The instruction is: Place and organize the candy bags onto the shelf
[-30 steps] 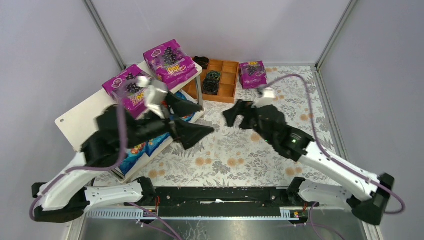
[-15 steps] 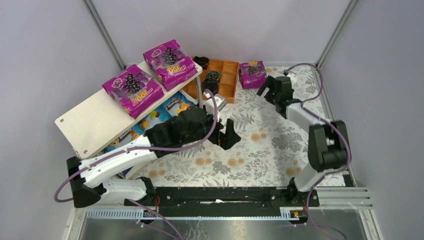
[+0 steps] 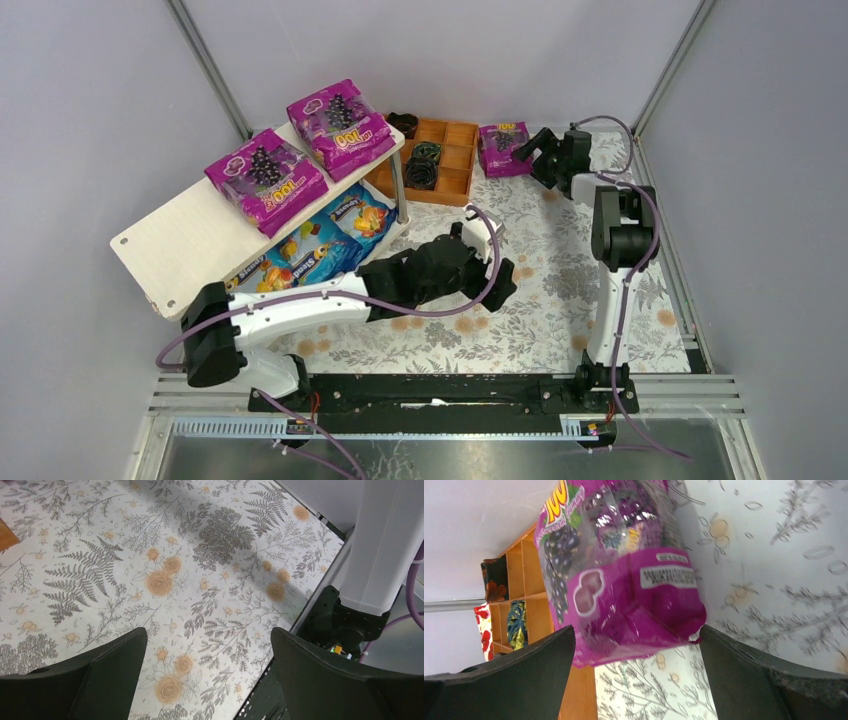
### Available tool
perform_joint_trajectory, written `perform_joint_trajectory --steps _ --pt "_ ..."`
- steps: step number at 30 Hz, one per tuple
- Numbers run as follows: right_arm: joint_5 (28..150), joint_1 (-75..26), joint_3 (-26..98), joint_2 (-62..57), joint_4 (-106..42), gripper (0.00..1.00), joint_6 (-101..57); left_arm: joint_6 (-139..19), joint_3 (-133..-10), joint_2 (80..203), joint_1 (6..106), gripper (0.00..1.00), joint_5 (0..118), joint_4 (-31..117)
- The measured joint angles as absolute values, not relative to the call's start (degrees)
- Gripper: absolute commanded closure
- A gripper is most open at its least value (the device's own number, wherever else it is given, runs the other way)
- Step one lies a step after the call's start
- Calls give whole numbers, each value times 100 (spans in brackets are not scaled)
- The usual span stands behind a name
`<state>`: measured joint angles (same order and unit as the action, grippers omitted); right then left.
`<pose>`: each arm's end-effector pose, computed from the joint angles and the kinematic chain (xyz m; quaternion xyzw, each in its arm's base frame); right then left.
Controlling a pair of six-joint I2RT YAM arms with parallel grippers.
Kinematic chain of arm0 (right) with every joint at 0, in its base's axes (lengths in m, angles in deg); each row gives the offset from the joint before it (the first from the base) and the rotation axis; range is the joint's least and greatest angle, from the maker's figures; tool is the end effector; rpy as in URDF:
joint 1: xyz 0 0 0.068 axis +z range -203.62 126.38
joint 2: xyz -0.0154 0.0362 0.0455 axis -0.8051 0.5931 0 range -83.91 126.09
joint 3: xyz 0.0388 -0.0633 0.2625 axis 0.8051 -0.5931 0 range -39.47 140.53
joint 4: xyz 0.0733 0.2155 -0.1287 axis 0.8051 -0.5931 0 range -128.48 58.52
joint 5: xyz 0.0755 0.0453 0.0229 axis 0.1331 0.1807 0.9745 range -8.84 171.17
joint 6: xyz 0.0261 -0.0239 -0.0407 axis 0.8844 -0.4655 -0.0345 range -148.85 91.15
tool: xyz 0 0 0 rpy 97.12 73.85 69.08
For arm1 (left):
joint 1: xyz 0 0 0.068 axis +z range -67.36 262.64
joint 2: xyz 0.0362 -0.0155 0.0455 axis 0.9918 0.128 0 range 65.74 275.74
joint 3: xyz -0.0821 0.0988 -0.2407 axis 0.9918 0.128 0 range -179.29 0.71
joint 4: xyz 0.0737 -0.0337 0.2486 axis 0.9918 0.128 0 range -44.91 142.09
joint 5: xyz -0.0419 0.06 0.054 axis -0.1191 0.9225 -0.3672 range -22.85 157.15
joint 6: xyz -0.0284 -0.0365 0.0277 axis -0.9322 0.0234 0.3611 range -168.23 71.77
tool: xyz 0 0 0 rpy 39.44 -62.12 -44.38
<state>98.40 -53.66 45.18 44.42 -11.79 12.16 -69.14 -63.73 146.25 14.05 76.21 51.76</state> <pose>0.5012 0.0102 0.1508 0.2143 0.8052 0.3062 0.4604 0.1254 -0.3046 0.3216 0.2956 0.7768 -0.3420 0.4384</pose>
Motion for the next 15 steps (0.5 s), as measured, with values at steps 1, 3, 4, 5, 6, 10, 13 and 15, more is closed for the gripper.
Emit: perform_joint_trajectory --steps 1,3,4,5,6,10,13,15 --pt "9905 -5361 4719 4566 -1265 0 1214 -6883 -6373 14684 1411 2 7626 5111" --pt "10002 -5361 4998 4748 -1359 0 1212 -6833 -6373 14794 1413 2 7626 5017" --pt "10043 -5379 5125 4822 -1435 0 1212 -6815 -6373 14842 1413 2 7621 4991" --pt "10074 -5405 5186 4866 -1468 0 1212 -6809 -6373 14877 1413 2 7617 4984" --pt "10089 -5416 5195 4879 -1492 3 1214 -6809 -6373 14903 1413 2 7602 4977" --pt "10190 -5521 5151 4890 -1505 27 1275 -6844 -6371 14909 1413 1 7527 4958" --pt "10295 -5597 5105 4903 -1433 43 1360 -6962 -6251 14822 1413 1 7492 4934" --pt "10343 -5628 5090 4914 -1411 50 1389 -7065 -6106 14682 1413 1 7484 4929"
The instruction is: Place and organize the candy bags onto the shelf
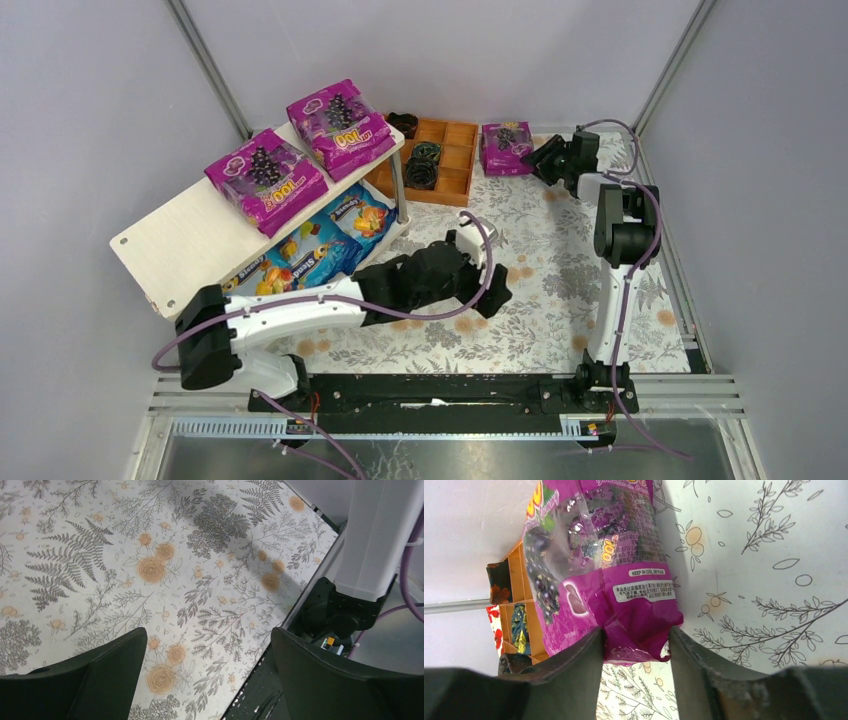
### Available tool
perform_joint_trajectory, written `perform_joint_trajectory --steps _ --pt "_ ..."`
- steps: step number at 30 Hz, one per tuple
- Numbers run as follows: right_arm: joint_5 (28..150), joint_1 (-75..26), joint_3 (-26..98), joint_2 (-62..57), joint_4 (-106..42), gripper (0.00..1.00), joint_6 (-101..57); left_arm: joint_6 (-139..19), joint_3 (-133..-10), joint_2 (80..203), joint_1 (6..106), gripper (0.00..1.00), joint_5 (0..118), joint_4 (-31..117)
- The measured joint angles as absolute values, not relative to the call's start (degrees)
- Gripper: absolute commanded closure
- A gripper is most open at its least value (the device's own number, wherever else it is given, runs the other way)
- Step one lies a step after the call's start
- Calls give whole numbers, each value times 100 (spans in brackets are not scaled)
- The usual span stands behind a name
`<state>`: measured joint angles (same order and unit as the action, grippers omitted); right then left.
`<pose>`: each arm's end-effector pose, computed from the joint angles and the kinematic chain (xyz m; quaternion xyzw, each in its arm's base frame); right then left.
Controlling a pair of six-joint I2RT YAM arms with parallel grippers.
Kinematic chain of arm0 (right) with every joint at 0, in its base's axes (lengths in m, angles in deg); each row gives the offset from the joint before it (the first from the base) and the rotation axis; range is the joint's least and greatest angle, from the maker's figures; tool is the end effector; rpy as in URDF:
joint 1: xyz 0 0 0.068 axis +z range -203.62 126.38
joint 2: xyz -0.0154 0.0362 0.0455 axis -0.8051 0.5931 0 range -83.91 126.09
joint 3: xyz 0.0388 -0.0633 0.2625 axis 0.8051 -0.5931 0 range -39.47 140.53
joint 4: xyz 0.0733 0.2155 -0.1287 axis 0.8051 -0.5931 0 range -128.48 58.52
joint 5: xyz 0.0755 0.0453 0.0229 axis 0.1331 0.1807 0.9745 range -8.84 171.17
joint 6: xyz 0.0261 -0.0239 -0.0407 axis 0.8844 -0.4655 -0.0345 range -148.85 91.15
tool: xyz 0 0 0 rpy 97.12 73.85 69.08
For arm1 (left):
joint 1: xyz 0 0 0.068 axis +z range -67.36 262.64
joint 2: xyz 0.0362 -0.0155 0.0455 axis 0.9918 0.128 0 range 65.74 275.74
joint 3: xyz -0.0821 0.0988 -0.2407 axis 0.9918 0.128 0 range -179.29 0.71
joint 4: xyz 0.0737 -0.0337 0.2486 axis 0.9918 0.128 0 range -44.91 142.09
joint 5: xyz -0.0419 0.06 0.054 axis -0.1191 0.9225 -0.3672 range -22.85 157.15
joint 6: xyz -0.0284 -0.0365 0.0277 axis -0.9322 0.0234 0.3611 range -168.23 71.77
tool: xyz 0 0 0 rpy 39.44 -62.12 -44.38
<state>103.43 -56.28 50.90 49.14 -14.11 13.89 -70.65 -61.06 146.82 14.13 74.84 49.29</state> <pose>0.5179 -0.0106 0.1387 0.2246 0.8046 0.3331 0.4372 0.1255 -0.3058 0.3064 0.2929 0.7822 -0.3506 0.4236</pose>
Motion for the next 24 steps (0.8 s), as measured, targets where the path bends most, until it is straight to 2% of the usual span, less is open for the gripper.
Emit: perform_joint_trajectory --steps 5,9,13,17,21,24 --pt "10579 -5641 4922 4914 -1313 62 1415 -7395 -5774 14158 1413 1 7488 4943" --pt "10771 -5643 4542 4829 -943 67 1522 -7637 -5695 13843 1413 1 7488 4975" --pt "10889 -5641 3460 4311 -406 68 1741 -7845 -5643 13642 1413 1 7464 5054" --pt "11020 -5645 2135 3513 -58 74 1911 -8013 -5387 13432 1413 1 7357 5052" --pt "11081 -5637 1296 2879 -56 72 1974 -8181 -5059 13213 1413 1 7228 4945" --pt "10902 -5464 188 1966 -3 58 2060 -8288 -4802 13043 1413 1 7162 4833"
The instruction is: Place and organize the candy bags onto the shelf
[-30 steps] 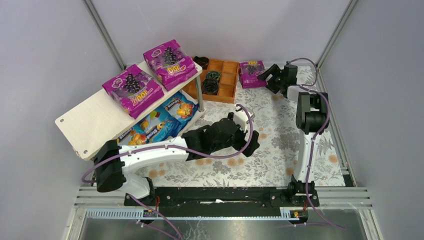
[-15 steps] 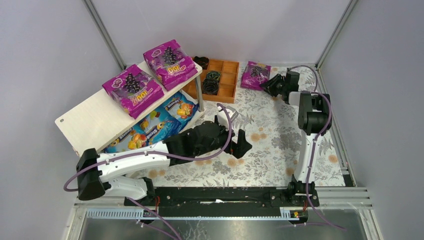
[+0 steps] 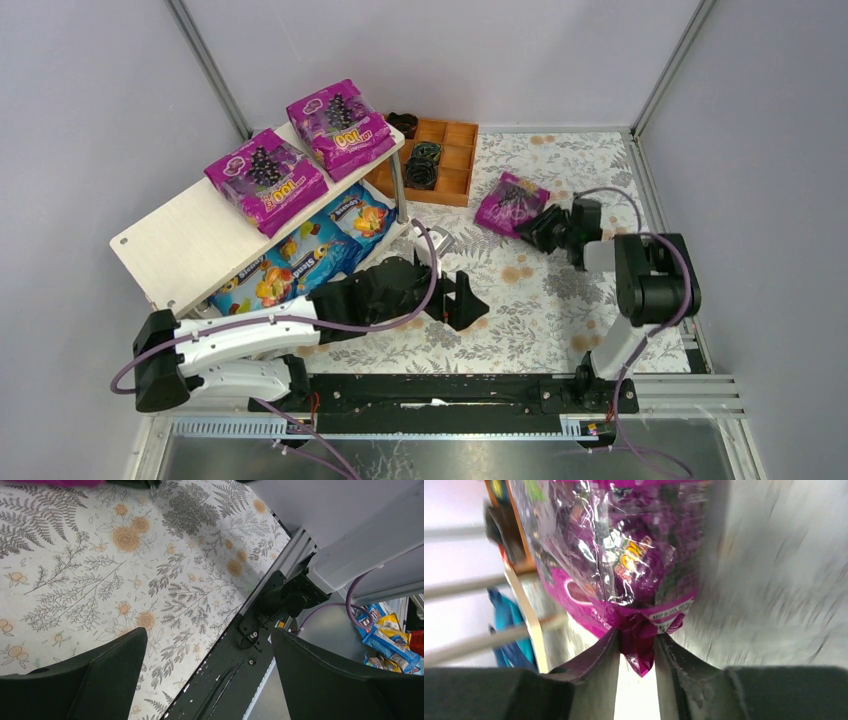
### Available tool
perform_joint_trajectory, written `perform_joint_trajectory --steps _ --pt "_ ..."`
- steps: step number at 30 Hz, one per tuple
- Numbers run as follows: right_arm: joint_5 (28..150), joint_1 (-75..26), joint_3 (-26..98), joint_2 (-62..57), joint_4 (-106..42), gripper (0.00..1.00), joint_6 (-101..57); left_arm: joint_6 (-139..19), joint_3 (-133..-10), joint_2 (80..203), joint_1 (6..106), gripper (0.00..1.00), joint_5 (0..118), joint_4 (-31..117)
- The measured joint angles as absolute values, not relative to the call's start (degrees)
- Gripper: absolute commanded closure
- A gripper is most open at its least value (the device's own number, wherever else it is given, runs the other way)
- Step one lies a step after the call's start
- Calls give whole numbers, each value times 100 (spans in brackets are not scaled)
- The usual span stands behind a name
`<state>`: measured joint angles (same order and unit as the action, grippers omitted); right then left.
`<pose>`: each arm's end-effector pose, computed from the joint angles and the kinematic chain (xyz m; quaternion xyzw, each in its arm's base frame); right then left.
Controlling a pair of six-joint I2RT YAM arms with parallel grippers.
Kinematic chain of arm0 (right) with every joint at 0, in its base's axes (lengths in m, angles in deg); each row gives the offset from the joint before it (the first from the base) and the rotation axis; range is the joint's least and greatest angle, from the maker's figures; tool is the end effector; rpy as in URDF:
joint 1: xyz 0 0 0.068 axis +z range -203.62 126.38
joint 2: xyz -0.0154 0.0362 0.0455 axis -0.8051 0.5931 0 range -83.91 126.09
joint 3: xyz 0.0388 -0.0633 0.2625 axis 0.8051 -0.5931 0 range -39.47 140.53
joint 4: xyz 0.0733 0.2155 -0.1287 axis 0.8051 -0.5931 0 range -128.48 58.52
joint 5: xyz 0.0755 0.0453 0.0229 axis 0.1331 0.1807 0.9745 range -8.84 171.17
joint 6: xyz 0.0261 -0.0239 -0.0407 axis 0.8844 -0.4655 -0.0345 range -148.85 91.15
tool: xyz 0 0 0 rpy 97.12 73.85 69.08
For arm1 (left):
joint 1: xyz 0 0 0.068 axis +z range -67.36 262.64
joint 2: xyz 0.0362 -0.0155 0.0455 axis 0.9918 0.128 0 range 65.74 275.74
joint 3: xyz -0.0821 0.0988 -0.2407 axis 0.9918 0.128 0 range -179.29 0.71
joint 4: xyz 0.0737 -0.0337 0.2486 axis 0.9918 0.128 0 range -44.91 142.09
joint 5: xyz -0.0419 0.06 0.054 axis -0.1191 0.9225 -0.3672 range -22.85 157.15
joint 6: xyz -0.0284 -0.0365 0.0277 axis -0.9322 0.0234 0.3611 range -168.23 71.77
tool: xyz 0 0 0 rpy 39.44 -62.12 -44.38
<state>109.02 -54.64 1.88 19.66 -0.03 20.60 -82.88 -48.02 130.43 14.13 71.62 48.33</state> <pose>0.3402 0.0106 0.1273 0.2522 0.8140 0.3876 0.3515 0.0988 -0.2434 0.3066 0.2157 0.7857 -0.4338 0.3846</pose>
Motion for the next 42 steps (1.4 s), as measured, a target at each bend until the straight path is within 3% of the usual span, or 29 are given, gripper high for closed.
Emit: perform_joint_trajectory --steps 4,6,7,8,9,13,20,27,30,35,39,42 --pt "10703 -4590 -798 1122 32 40 2383 -8297 -4605 12783 1413 1 7160 4816" --pt "10670 -3674 -1095 886 130 33 2635 -8256 -4587 12623 1413 1 7226 4883" --pt "10701 -3340 -1124 844 141 11 2704 -8227 -4585 12518 1413 1 7280 4929" --pt "10786 -2950 -1122 809 161 2 2750 -8208 -4585 12413 1413 1 7335 4975" --pt "10889 -2660 -1104 739 147 0 2781 -8175 -4585 12300 1413 1 7394 5026" --pt "10904 -2428 -1036 -214 -613 0 2495 -8149 -4517 11725 1413 1 7595 5203" --pt "9722 -2946 59 -1875 -2696 0 1078 -8219 -4190 11248 1413 1 7798 5334" --pt "9145 -4789 1285 -732 -3533 1 171 -8238 -4192 11703 1413 1 7685 5467" --pt "9151 -5068 1713 73 -3748 15 -89 -8238 -4192 11782 1413 1 7617 5465" --pt "9925 -5095 1792 873 -3695 33 -259 -8238 -4192 11801 1413 1 7549 5447" --pt "10312 -4828 1228 737 -3507 33 -222 -8236 -4192 11819 1413 1 7525 5423" --pt "10417 -4046 684 184 -3433 30 -165 -8234 -4192 11926 1413 1 7510 5353"
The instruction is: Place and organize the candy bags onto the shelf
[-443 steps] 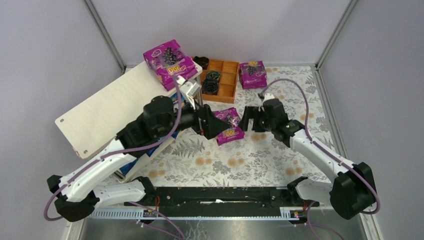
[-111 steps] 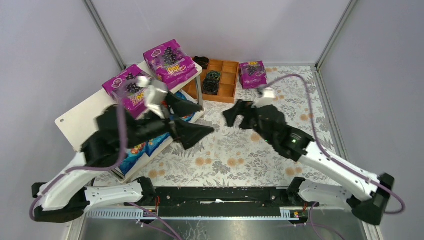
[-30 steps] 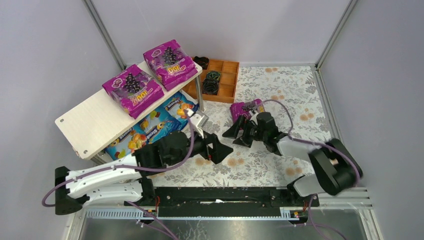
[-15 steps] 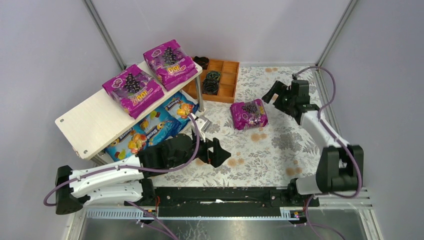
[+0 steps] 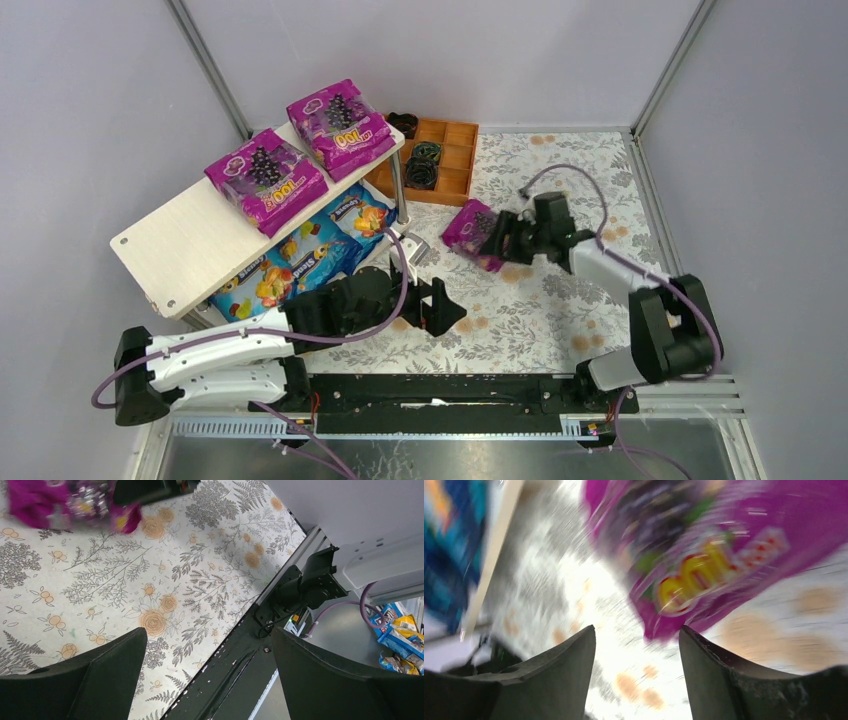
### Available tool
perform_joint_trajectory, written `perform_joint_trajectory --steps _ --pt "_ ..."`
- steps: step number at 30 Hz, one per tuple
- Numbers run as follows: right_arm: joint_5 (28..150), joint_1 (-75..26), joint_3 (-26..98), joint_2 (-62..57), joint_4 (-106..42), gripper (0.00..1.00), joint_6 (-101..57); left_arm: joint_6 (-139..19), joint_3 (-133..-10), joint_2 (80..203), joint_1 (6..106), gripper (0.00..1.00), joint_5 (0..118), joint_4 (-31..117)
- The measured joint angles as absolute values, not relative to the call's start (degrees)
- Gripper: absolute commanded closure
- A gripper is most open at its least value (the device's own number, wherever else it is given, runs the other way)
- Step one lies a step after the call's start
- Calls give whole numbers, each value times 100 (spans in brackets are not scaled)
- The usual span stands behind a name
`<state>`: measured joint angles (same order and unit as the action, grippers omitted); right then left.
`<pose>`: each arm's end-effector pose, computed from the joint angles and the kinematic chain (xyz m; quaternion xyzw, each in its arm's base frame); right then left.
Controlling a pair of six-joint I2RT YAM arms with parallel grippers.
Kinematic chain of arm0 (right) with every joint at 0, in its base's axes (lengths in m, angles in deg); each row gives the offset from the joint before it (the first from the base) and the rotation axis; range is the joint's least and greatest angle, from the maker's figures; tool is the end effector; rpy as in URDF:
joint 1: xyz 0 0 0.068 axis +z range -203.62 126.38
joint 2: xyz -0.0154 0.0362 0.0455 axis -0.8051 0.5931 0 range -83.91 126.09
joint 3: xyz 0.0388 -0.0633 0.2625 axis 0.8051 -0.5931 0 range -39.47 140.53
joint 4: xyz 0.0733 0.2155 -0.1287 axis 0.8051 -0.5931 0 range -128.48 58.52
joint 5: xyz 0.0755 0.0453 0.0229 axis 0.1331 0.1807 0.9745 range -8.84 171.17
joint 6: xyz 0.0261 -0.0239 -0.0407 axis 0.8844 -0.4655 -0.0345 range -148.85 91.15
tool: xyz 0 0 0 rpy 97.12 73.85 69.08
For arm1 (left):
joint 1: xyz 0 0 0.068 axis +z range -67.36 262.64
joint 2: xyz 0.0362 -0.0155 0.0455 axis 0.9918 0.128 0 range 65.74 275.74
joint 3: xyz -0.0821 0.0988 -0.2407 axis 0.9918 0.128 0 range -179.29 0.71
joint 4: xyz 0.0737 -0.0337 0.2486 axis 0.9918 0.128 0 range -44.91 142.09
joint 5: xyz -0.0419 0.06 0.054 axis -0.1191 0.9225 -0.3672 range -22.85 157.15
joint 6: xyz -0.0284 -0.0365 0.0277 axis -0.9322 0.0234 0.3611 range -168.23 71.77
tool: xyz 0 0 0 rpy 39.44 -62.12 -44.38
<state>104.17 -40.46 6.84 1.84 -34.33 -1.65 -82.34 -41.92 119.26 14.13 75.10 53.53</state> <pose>0.2957 0.0834 0.1956 0.0295 0.8994 0.3079 0.3090 0.0845 -0.2012 0.3023 0.2025 0.7892 -0.4150 0.4048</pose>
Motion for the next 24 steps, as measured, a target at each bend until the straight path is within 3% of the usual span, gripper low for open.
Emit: perform_joint_trajectory --steps 2,7,12,15,20,24 --pt "10598 -3451 417 -229 -3400 27 -117 -8234 -4192 12016 1413 1 7484 5321" --pt "10522 -2933 48 -1457 -3520 1 -32 -8236 -4181 12107 1413 1 7466 5281" --pt "9884 -3195 273 -1667 -3575 0 -122 -8291 -4152 12127 1413 1 7440 5207" --pt "10074 -3576 806 -863 -3577 1 -135 -8378 -4098 12182 1413 1 7390 5130" --pt "10887 -4225 1661 776 -3411 13 -154 -8577 -3884 12230 1413 1 7337 5085" --pt "11573 -4452 1823 1629 -3059 18 -111 -8723 -3781 12367 1413 1 7328 5050"
